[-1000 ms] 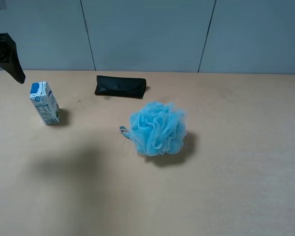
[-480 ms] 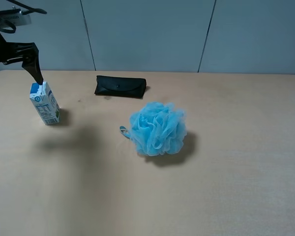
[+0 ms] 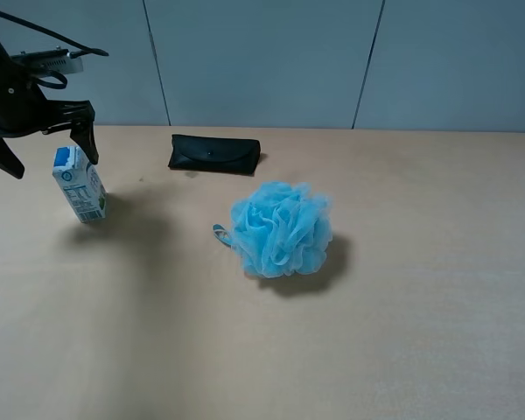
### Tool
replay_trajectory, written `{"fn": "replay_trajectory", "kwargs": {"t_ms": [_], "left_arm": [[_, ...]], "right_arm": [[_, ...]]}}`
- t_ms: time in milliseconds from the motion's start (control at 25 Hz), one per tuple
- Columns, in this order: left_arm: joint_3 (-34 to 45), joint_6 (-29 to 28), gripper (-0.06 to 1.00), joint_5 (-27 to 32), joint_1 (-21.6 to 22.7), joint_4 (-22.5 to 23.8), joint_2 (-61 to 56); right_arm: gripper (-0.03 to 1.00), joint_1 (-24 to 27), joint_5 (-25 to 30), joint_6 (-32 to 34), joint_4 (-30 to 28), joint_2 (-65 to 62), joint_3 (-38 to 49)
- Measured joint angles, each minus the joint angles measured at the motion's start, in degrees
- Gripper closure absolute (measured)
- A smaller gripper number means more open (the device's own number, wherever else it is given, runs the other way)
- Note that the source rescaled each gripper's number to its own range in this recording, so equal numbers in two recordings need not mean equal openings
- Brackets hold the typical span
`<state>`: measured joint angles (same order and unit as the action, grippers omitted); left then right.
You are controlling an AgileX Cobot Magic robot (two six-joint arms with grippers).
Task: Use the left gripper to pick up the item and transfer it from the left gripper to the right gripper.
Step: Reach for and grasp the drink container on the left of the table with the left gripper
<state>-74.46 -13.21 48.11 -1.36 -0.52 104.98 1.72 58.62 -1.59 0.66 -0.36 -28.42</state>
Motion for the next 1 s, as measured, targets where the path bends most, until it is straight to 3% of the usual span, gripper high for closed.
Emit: {"fn": "replay_trajectory", "kwargs": {"t_ms": [720, 800, 880, 1000], "left_arm": [[0.0, -2.4, -0.02, -7.6, -2.4, 2.1, 6.8], [0.0, -2.9, 0.09, -7.7, -2.4, 2.2, 7.1], [0.0, -3.1, 0.27, -7.9, -2.4, 2.2, 7.2], [0.0, -3.1, 0.70, -7.9, -2.4, 1.9, 7.2]], "right_arm": [[-0.03, 0.0, 0.0, 0.0, 0.0, 0.0, 0.0], [-0.03, 0.0, 0.0, 0.0, 0.0, 0.0, 0.0], [-0.03, 0.0, 0.0, 0.0, 0.0, 0.0, 0.0], [-0.03, 0.0, 0.0, 0.0, 0.0, 0.0, 0.0]]}}
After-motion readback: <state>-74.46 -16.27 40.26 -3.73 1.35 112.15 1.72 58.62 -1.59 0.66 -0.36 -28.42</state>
